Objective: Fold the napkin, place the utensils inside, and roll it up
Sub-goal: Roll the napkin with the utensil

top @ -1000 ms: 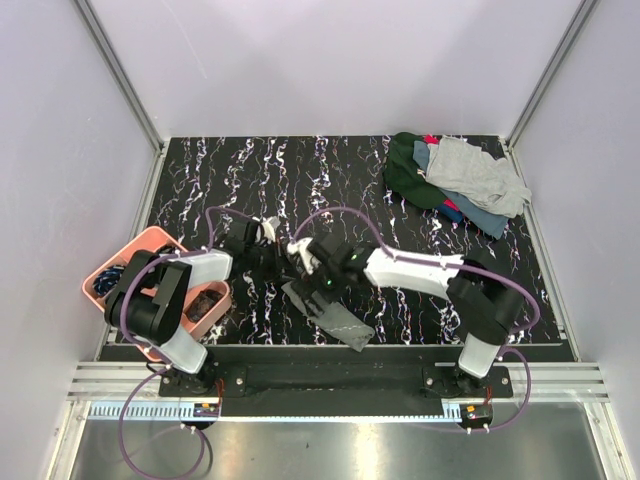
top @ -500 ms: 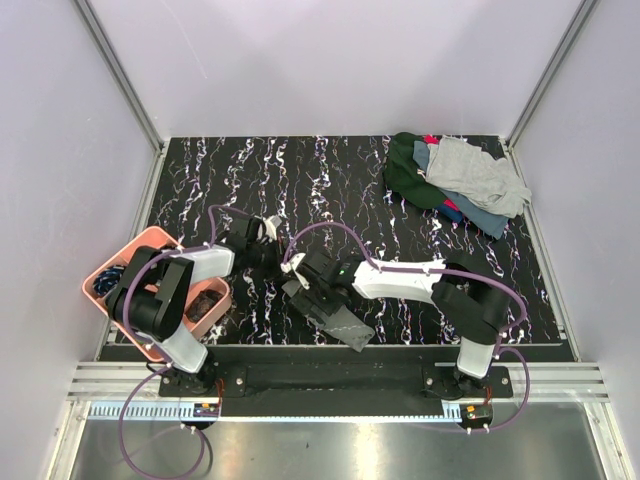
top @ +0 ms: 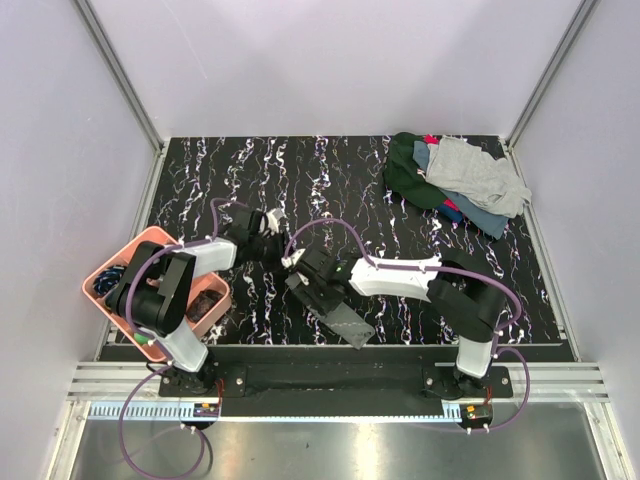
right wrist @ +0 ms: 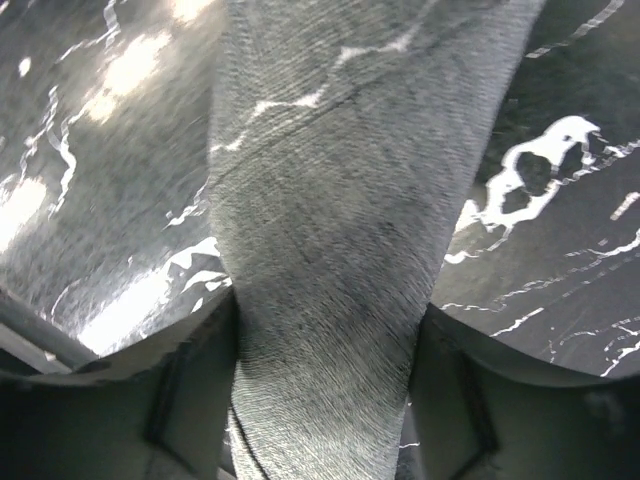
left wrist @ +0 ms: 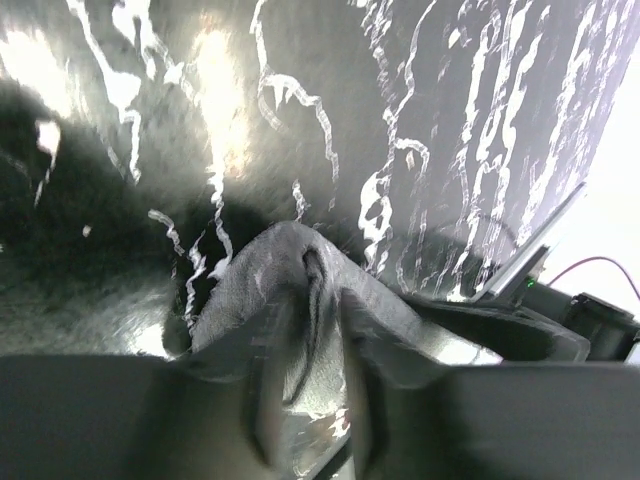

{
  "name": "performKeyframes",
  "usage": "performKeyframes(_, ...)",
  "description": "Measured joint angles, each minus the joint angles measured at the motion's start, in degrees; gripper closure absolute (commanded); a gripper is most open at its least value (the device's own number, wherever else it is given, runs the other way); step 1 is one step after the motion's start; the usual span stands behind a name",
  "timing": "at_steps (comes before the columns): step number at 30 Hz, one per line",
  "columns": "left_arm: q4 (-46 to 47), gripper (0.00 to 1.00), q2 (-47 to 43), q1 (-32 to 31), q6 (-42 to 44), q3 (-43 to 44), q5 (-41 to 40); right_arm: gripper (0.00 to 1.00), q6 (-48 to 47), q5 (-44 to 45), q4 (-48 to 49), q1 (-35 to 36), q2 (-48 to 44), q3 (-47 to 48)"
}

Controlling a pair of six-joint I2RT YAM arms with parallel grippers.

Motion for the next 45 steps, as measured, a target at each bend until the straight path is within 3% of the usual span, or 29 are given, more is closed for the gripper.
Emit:
performKeyframes(3, -1.0, 0.4, 0.2, 0.8, -0.3, 3.0, -0.3, 0.4, 2.1, 0.5, -0.1, -0.8, 0.2, 0.3)
performKeyframes(5, -1.7, 0.37, 0.2, 2.1, -0.4, 5.3, -0.5, 0.41, 3.3, 0.5, -0.1, -1.3, 0.2, 0.3)
performKeyframes(16, -5.4, 0.37, -2.7, 11.9, -1.5, 13.9, -1.9, 0.43, 1.0, -1.8, -0.6, -10.6, 2.4, 3.6)
performKeyframes(24, -11.3, 0.36, -11.7, 14.8, 1.6, 14.9, -1.5, 0.43, -7.2, -5.3, -4.5, -20.6, 12.9, 18.8)
performKeyframes(32, -15.3, 0.35, -20.6, 16.6, 7.3, 14.9, -0.7, 0.41, -13.1, -7.6, -7.3, -23.7, 23.1, 34.5)
performKeyframes(34, -15.8, 0.35, -21.7, 17.0, 8.3, 14.9, -0.5, 0.37, -13.8, -8.1, -7.6, -23.7, 23.9, 35.8)
performKeyframes(35, -16.1, 0.35, -22.0, 17.2, 8.8, 14.8, -0.5, 0.26, -14.0, -8.4, -7.7, -23.7, 23.9, 35.8)
performKeyframes(39, -17.3, 0.35, -22.2, 17.6, 10.2, 14.6, -0.5, 0.0, -14.1, -10.2, -8.0, -23.7, 23.7, 35.9)
performKeyframes(45, -17.3, 0.3, -24.5, 17.6, 11.2, 13.6, -0.8, 0.0, -11.9, -13.4, -10.5, -23.7, 21.5, 37.0)
